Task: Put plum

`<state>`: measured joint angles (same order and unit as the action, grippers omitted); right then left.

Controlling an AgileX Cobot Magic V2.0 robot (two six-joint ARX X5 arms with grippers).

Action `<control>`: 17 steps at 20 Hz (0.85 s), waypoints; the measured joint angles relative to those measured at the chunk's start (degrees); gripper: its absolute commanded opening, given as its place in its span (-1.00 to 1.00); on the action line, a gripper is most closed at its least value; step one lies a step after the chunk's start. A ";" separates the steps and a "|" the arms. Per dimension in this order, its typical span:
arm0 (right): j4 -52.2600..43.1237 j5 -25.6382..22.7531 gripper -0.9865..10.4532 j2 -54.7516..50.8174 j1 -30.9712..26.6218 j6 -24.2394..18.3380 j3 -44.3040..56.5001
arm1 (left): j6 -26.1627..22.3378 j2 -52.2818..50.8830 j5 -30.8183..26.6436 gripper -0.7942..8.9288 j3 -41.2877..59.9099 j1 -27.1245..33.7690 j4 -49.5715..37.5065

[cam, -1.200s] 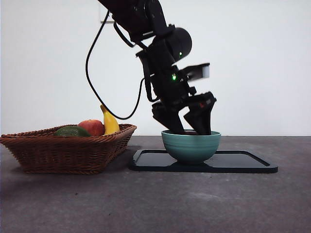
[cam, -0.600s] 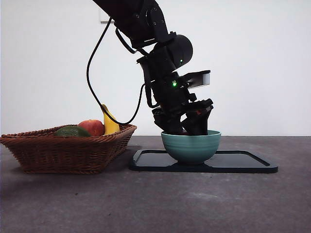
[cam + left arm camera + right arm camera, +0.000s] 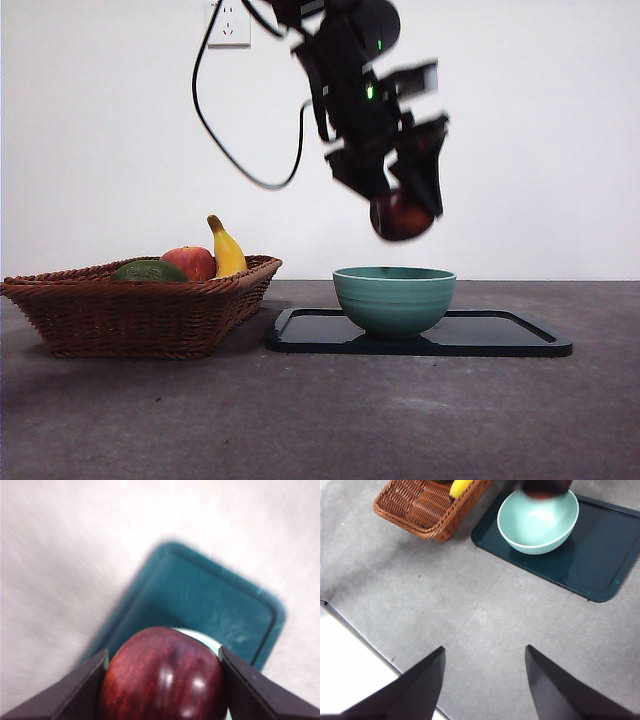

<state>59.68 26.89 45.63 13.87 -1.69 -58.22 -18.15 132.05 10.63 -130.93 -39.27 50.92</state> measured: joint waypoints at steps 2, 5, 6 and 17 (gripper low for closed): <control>0.00 0.00 -0.38 0.00 0.00 0.00 0.00 | 0.24 0.00 0.02 -0.35 -4.79 0.50 4.83; 0.00 -0.02 -0.38 -0.02 0.00 0.00 0.00 | 0.85 -0.98 0.72 -0.35 -9.05 2.93 10.49; 0.02 0.00 -0.38 -0.02 0.00 0.00 0.00 | 0.94 -1.99 2.05 -0.36 -9.05 4.07 12.02; -0.31 -0.02 -0.38 -0.02 0.00 0.00 0.00 | 1.14 -25.53 13.44 -0.39 -6.38 24.33 22.91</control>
<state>59.37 26.87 45.60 13.87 -1.69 -58.22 -17.02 106.52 24.08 -137.32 -14.94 73.82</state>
